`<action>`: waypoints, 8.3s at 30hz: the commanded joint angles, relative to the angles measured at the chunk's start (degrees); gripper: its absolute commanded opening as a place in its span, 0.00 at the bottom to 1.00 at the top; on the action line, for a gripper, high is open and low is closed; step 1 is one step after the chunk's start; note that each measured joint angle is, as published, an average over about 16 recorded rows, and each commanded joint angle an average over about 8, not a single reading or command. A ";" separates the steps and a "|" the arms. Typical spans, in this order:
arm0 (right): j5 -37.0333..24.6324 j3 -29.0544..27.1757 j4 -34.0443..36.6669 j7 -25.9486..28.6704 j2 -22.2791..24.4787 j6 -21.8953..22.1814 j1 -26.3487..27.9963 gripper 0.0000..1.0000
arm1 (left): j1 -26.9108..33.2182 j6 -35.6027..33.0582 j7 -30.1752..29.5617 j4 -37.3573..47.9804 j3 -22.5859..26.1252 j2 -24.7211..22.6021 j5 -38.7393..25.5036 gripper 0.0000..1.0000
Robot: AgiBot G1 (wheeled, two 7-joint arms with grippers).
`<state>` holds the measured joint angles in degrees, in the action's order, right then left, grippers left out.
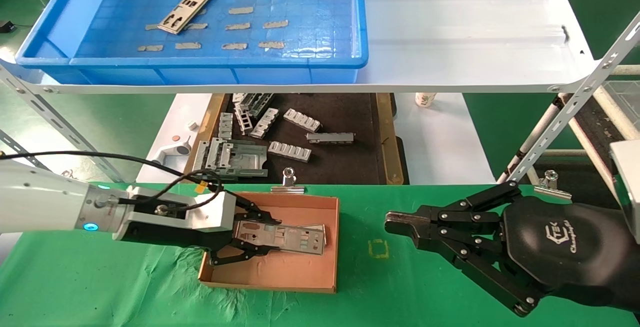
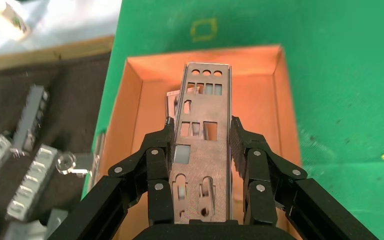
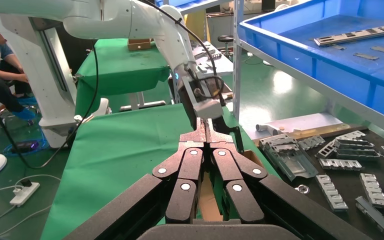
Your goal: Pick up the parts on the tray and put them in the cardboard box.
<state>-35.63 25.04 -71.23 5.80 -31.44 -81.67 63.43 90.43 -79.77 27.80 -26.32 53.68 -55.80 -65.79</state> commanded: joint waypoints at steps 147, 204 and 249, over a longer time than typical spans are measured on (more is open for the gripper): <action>0.02 0.00 0.01 0.00 0.00 0.02 -0.01 1.00 | -29.71 -6.00 -39.39 -49.26 -38.63 21.46 24.46 1.00; 0.02 0.00 0.02 0.00 0.00 0.02 -0.02 1.00 | -28.83 -5.90 -38.47 -47.16 -37.61 20.74 23.90 1.00; 0.02 0.00 0.02 0.00 0.00 0.02 -0.02 1.00 | -28.82 -5.90 -38.47 -47.12 -37.60 20.74 23.91 1.00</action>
<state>-35.62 25.04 -71.21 5.79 -31.43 -81.65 63.42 61.61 -85.68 -10.67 -73.44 16.08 -35.06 -41.88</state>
